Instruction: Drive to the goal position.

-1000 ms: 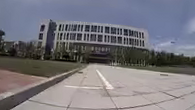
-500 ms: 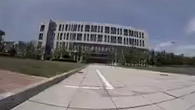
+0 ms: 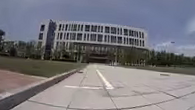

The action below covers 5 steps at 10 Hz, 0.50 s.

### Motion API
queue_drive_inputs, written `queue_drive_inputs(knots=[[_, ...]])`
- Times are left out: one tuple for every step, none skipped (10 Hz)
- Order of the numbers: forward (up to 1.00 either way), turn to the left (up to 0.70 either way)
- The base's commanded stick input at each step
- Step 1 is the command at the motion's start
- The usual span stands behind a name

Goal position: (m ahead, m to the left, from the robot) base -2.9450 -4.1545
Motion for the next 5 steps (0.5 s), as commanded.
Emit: queue_drive_inputs(knots=[[0.24,0.00],[0.98,0.00],[0.99,0.00],[1.00,0.00],[1.00,0.00]])
